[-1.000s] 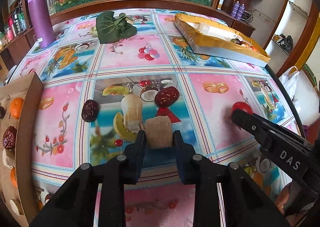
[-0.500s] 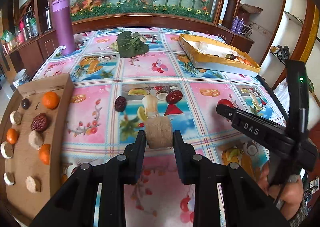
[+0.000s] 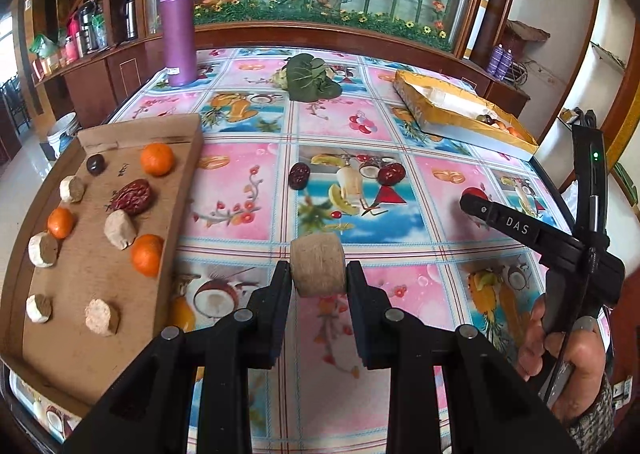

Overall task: Organize fruits
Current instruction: 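Carry the beige cube and red tomato over the cardboard tray with both tools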

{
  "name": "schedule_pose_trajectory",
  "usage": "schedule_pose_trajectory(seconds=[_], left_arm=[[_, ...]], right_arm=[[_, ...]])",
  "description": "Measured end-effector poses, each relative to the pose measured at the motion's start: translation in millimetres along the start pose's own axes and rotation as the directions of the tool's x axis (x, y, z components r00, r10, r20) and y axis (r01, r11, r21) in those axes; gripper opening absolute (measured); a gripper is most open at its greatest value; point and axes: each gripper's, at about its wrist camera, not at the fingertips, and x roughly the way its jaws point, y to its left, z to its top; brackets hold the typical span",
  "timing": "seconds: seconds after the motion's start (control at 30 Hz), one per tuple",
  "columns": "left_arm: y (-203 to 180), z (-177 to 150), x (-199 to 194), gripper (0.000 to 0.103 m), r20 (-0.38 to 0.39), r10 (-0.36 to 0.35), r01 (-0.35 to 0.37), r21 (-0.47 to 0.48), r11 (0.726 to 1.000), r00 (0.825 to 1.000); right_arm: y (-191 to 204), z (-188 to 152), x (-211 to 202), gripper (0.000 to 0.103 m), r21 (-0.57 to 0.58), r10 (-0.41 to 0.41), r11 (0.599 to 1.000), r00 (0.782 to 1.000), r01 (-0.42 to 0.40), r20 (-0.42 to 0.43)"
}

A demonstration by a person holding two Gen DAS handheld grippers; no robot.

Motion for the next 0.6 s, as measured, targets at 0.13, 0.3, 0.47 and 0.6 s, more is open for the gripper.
schedule_pose_trajectory(seconds=[0.13,0.3,0.47,0.6], left_arm=[[7,-4,-7,0.027,0.0,0.002,-0.002,-0.008,1.0,1.0],[14,-9,-19,0.027,0.006,0.004,-0.004,-0.014,1.0,1.0],[21,-12,-26,0.027,0.014,-0.015,0.015,-0.035,0.999,1.0],[23,-16,-33,0.027,0.024,-0.03,0.031,-0.041,0.999,0.999]], right_arm=[[7,-2,-1,0.032,-0.029,-0.014,0.999,1.0,0.014,0.011],[9,-2,-4,0.032,-0.025,-0.01,1.0,1.0,0.01,0.002],[16,-9,-23,0.032,-0.031,0.0,1.0,1.0,0.001,0.019],[31,-18,-36,0.032,-0.07,0.003,0.998,1.0,-0.001,0.027]])
